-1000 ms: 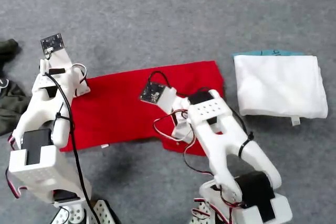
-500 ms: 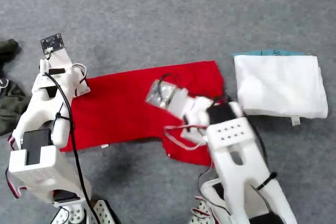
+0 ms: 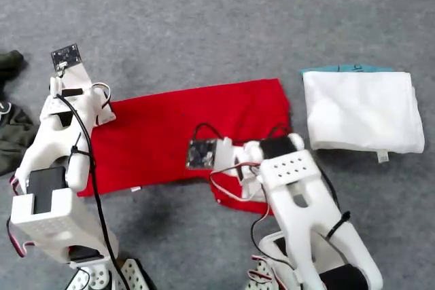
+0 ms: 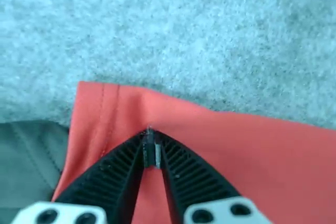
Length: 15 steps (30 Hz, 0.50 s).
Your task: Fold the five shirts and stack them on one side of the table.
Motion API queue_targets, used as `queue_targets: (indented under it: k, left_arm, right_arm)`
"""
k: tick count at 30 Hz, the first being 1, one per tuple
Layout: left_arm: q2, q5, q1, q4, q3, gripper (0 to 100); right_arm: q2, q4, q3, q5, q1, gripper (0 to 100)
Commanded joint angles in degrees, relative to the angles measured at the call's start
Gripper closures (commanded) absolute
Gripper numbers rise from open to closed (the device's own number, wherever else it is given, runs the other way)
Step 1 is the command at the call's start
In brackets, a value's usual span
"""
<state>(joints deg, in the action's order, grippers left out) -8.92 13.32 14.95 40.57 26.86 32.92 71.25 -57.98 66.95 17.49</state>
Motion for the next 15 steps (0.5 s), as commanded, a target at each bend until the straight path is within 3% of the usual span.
queue_targets:
  k: [1, 8, 15]
  left_arm:
    - [0.35, 0.44, 0.66, 0.35, -0.66, 97]
    - [0.44, 0.44, 0.66, 0.35, -0.66, 97]
    - [0.44, 0.44, 0.57, 0.35, -0.66, 97]
  right_arm:
    - [-0.04, -2.90, -3.21, 0.97, 1.32, 77.3]
    - [-4.53, -18.02, -12.18, 1.32, 1.23, 77.2]
    - [-15.52, -18.11, -5.05, 2.81, 0.97, 80.8]
